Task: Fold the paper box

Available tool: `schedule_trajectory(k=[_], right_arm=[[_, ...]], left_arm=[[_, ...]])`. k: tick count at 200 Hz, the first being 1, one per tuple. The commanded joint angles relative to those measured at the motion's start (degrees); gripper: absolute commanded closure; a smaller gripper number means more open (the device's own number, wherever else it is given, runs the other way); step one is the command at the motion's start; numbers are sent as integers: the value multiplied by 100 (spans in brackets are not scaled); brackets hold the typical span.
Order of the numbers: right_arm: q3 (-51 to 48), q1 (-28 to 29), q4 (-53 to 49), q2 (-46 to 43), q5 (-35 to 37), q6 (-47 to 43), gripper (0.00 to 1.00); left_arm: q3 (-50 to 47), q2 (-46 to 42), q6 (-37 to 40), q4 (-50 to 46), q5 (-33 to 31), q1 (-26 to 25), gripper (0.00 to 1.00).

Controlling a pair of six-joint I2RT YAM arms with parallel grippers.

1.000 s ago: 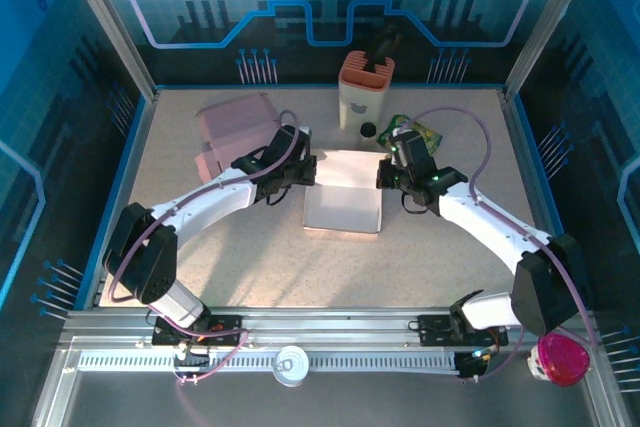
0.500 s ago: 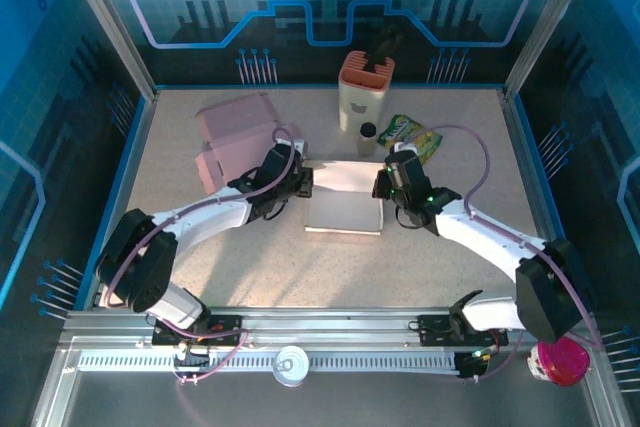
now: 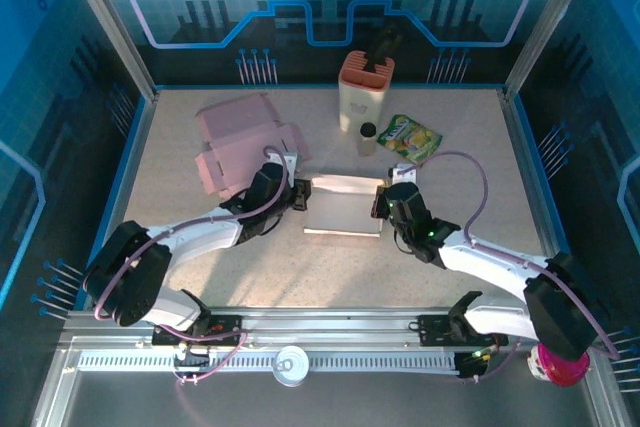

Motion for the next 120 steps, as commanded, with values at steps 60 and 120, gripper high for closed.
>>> schedule_trajectory(k=[60,120], right_arm=[[-600,619,891,-157,9,-462,100],[-177,729,-1068,-608,1,494,67]], left_arm=[[-684,28,-328,691,395,-642,100],[-813,-87,-228,395,-506,-911,100]])
